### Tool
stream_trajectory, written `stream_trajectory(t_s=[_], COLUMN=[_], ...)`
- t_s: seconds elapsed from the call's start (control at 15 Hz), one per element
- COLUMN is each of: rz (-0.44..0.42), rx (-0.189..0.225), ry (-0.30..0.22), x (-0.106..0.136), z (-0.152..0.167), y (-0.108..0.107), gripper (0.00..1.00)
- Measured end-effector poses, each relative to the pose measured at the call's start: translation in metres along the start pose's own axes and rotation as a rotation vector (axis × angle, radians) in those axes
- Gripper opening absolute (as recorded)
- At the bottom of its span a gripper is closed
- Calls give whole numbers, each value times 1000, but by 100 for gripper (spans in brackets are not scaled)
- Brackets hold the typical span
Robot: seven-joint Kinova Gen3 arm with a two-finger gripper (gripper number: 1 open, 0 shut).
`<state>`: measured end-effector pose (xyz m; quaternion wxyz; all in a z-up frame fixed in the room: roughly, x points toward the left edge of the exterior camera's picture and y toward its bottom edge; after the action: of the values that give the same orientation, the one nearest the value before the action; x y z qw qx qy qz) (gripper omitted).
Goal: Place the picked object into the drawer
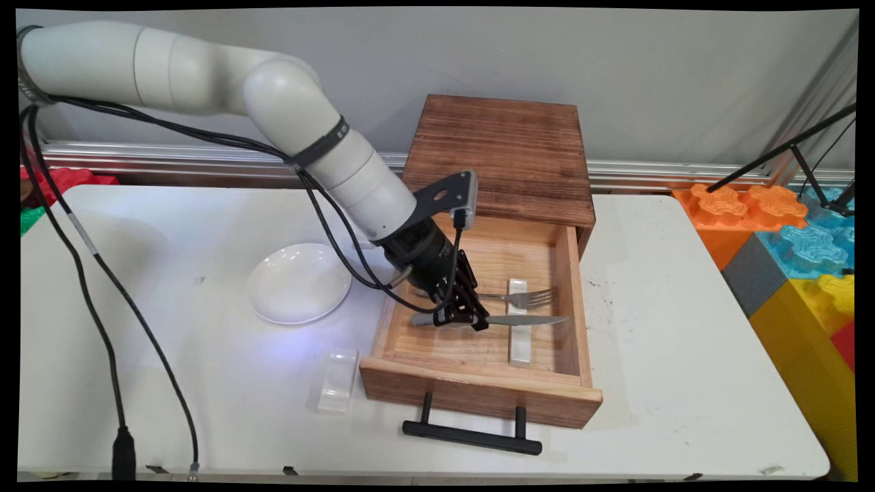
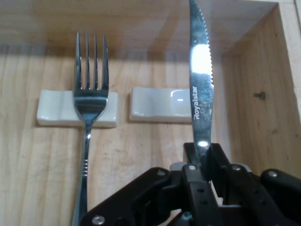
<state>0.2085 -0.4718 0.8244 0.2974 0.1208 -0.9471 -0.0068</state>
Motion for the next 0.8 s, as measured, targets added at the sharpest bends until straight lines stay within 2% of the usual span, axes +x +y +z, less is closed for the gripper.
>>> stream_trajectory(t_s=[0.8], rz=[15], rx=[3], ry=[2], x=[-5], z=[21], y=[3], gripper=[0])
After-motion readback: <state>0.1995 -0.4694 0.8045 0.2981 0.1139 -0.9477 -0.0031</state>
